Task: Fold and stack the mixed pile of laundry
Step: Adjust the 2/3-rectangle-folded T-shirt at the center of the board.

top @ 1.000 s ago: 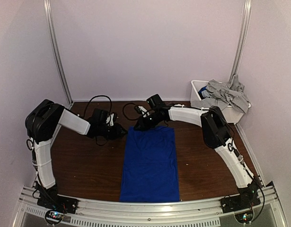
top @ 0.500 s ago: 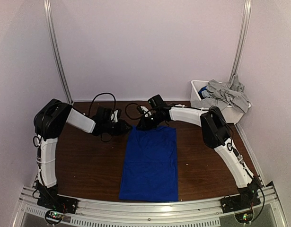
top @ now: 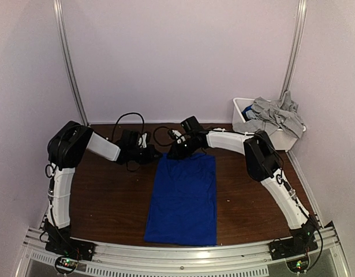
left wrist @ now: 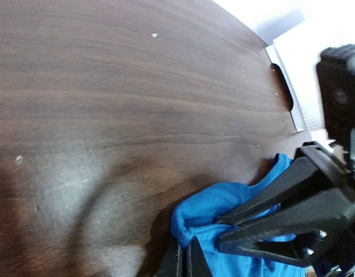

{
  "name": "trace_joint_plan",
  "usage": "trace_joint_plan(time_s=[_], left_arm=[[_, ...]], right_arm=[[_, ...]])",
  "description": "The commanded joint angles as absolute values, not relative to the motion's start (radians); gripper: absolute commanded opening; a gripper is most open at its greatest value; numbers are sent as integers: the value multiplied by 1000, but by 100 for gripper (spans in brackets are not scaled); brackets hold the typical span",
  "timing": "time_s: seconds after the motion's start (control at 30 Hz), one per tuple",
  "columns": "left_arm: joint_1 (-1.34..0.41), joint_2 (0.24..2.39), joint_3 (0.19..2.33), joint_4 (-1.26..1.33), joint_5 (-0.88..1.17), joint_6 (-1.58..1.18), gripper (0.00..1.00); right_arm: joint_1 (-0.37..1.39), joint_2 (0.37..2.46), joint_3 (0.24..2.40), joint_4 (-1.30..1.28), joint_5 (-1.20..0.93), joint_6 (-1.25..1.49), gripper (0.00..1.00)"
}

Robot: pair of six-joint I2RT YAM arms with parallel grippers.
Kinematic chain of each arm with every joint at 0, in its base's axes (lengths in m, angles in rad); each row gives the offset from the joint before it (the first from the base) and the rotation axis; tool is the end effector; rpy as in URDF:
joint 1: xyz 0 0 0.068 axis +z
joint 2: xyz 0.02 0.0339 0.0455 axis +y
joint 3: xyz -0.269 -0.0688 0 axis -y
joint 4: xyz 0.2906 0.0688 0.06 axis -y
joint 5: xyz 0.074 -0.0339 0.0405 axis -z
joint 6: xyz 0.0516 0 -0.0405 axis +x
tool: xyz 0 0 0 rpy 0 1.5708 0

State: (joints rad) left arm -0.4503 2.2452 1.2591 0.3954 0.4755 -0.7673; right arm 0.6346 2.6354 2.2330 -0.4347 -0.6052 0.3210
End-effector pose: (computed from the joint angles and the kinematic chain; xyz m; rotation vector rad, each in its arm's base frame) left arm 0.4380 -0.2380 0.0476 -0.0702 2.3453 -1.1725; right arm 0.4852 0.3937 0.0988 -0.6930 2.4450 1.1453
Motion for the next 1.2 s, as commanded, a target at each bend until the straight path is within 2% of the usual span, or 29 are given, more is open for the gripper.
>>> trace_joint_plan(time_s=[0.0, 0.07, 0.13, 0.3, 0.5, 0.6, 0.83, 1.07, 1.17], left_arm=[[-442, 2242, 1261, 366, 421, -754, 0], [-442, 2217, 1248, 355, 381, -745, 0], [-442, 2188, 1239, 324, 328, -728, 0], [-442, 2147, 1271, 225, 202, -687, 0], [-442, 2185, 1378, 123, 116, -643, 0], [-440, 2208, 1421, 87, 100, -634, 0], [-438, 2215, 1440, 68, 79, -646, 0], [-419, 2232, 1486, 27, 67, -623, 0], [-407, 2193, 1514, -21, 89, -575, 20]], right_arm=[[610, 2565, 2233, -427, -584, 330, 20], [604, 2505, 2193, -407, -586, 332, 35], [595, 2431, 2142, -386, -589, 326, 44], [568, 2250, 1950, -343, -594, 312, 54], [547, 2086, 1625, -299, -521, 277, 55], [516, 2099, 1575, -279, -522, 276, 51], [478, 2290, 1730, -327, -512, 250, 44], [463, 2379, 1864, -394, -457, 242, 43], [462, 2314, 1871, -415, -490, 229, 45]])
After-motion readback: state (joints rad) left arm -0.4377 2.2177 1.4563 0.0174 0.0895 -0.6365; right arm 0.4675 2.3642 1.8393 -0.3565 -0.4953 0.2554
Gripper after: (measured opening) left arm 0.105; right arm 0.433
